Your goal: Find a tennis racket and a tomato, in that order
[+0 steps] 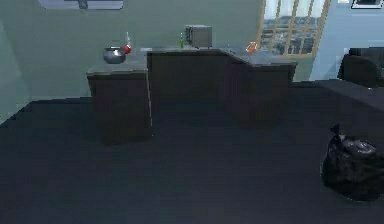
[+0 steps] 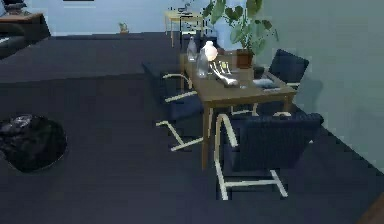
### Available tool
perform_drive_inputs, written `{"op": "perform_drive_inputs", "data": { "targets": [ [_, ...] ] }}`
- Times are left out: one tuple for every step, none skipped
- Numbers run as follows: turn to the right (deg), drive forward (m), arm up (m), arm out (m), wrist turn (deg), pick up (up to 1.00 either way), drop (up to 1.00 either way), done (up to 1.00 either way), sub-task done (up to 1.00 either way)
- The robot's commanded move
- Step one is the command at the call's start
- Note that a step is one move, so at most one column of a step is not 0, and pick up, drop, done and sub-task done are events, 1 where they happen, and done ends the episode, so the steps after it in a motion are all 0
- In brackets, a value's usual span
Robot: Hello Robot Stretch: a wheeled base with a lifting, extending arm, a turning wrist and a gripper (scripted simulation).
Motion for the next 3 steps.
{"op": "perform_drive_inputs", "data": {
  "targets": [
    [0.0, 1.00, 0.00, 0.00, 0.0, 0.00, 0.00, 0.00, 0.00],
    [3.0, 0.00, 0.00, 0.00, 0.0, 0.00, 0.00, 0.00, 0.00],
    [0.0, 0.95, 0.00, 0.00, 0.0, 0.00, 0.00, 0.00, 0.00]
  ]
}}
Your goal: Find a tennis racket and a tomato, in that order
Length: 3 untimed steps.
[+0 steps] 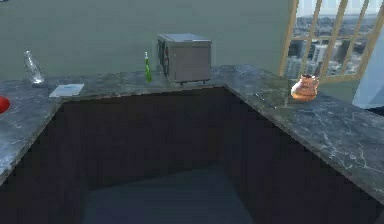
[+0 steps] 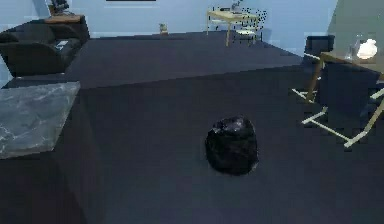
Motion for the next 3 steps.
{"op": "perform_drive_inputs", "data": {
  "targets": [
    [-15.0, 0.00, 0.00, 0.00, 0.0, 0.00, 0.00, 0.00, 0.00],
    [0.0, 0.55, 0.00, 0.00, 0.0, 0.00, 0.00, 0.00, 0.00],
    [-42.0, 0.00, 0.00, 0.00, 0.0, 0.00, 0.00, 0.00, 0.00]
  ]
}}
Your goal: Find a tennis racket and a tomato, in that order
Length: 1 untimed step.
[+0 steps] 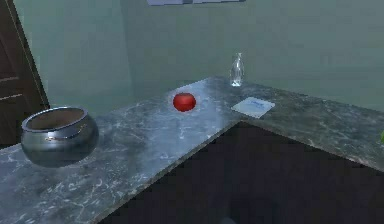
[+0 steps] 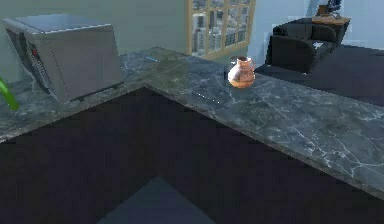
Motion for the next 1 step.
{"op": "perform_drive_inputs", "data": {
  "targets": [
    [0.0, 0.00, 0.00, 0.00, 0.0, 0.00, 0.00, 1.00, 0.00]
  ]
}}
